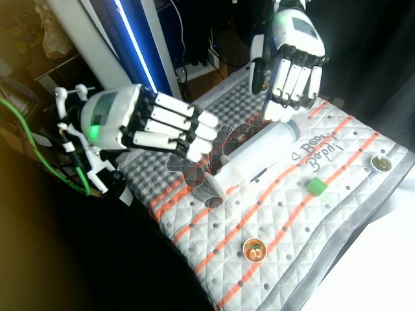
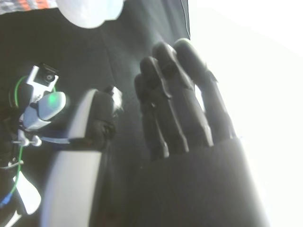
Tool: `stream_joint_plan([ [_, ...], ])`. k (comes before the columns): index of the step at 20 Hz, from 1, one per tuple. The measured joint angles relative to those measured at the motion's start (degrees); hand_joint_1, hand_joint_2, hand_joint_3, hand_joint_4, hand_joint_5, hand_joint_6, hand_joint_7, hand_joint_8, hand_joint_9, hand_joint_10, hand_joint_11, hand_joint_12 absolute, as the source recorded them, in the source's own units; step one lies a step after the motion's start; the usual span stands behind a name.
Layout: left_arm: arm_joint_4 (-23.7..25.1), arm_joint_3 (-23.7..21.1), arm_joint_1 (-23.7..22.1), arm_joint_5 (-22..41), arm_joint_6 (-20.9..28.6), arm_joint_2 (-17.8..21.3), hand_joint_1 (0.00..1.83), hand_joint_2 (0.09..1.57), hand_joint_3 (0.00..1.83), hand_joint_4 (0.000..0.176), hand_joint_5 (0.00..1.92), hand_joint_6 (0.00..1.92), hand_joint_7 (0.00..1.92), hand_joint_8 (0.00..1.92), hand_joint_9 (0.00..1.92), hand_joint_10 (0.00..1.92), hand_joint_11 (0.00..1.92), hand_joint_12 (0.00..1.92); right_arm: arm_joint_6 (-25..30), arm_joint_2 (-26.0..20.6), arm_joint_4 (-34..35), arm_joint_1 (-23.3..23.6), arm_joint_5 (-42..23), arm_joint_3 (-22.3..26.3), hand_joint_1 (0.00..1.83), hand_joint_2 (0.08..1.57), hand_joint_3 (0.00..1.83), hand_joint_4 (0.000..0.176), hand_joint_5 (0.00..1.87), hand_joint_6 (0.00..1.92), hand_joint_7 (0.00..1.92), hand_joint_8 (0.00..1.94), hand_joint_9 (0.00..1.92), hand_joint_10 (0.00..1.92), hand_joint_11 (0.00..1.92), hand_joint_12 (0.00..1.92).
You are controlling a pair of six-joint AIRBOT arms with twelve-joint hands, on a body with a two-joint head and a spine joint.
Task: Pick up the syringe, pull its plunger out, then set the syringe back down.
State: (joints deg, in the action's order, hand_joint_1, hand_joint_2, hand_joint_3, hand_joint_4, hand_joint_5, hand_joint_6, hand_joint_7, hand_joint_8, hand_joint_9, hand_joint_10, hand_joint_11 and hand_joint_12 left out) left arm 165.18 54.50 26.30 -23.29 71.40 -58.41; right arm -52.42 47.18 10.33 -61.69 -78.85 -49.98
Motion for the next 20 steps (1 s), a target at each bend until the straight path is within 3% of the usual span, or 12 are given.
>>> stream_joint_plan([
  [4,-0.2,0.1,0.0,0.1,0.0,0.0,0.92,0.84,0.00,0.000,0.38,0.00,0.33,0.00,0.26,0.17,0.00,1.31,0.0,0.0,0.1,0.0,0.0,0.0,0.89,0.84,0.00,0.014,0.48,0.01,0.39,0.00,0.29,0.00,0.00,0.83],
  [5,-0.3,0.9,0.0,0.2,0.0,-0.7,0.93,0.84,0.00,0.000,0.37,0.00,0.31,0.00,0.24,0.15,0.00,1.27,0.0,0.0,0.1,0.0,-0.1,0.0,0.89,0.83,0.00,0.031,0.48,0.00,0.38,0.00,0.28,0.00,0.00,0.82],
  [7,-2.3,4.5,-0.5,2.3,0.0,-3.3,0.95,0.85,0.00,0.000,0.35,0.00,0.28,0.00,0.22,0.12,0.00,1.21,0.0,0.3,0.0,0.0,-0.1,0.0,0.92,0.84,0.00,0.005,0.48,0.00,0.40,0.01,0.32,0.01,0.00,0.88],
  [8,-2.8,6.0,-0.7,3.6,0.0,-4.6,0.97,0.83,0.00,0.000,0.33,0.00,0.28,0.00,0.23,0.11,0.00,1.22,0.0,0.4,-0.1,0.0,0.0,0.0,0.91,0.85,0.00,0.000,0.47,0.00,0.39,0.00,0.33,0.01,0.00,0.92],
  [10,-3.3,8.8,-1.5,7.2,0.0,-7.3,0.95,0.82,0.00,0.000,0.29,0.00,0.25,0.00,0.21,0.08,0.00,1.12,0.0,0.4,0.2,0.0,0.0,0.0,0.89,0.89,0.02,0.000,0.47,0.00,0.41,0.01,0.36,0.02,0.00,0.95],
  [12,-3.7,12.0,-1.9,10.7,0.0,-10.3,0.89,0.79,0.00,0.000,0.28,0.00,0.22,0.00,0.21,0.06,0.00,1.17,0.0,0.4,-0.2,0.0,0.1,0.0,0.86,0.93,0.02,0.000,0.47,0.00,0.41,0.01,0.38,0.02,0.00,0.98],
  [14,-4.1,14.5,-1.9,13.6,0.0,-12.3,0.92,0.75,0.00,0.000,0.29,0.00,0.22,0.00,0.21,0.03,0.00,1.12,0.0,0.4,-0.3,0.0,0.0,0.0,0.95,0.93,0.01,0.000,0.49,0.01,0.45,0.02,0.42,0.03,0.00,0.99],
  [16,-4.5,17.6,-2.0,16.7,0.0,-14.7,1.02,0.77,0.00,0.000,0.29,0.00,0.22,0.00,0.21,0.03,0.00,1.19,0.0,0.4,-0.2,0.0,0.0,0.0,0.97,0.94,0.01,0.000,0.51,0.01,0.48,0.03,0.44,0.03,0.00,1.02],
  [18,-4.6,19.7,-2.2,18.8,0.0,-16.2,1.04,0.75,0.00,0.000,0.34,0.02,0.30,0.02,0.31,0.07,0.00,1.45,0.0,0.4,-0.5,0.0,0.0,0.0,0.98,0.95,0.01,0.000,0.54,0.03,0.51,0.03,0.46,0.04,0.00,1.02],
  [20,-4.6,21.3,-2.2,20.6,0.0,-17.6,1.04,0.78,0.01,0.000,0.36,0.01,0.32,0.01,0.32,0.06,0.00,1.37,0.0,0.4,-0.5,0.0,-0.1,0.0,1.01,0.96,0.01,0.000,0.54,0.03,0.52,0.03,0.47,0.04,0.00,1.04],
])
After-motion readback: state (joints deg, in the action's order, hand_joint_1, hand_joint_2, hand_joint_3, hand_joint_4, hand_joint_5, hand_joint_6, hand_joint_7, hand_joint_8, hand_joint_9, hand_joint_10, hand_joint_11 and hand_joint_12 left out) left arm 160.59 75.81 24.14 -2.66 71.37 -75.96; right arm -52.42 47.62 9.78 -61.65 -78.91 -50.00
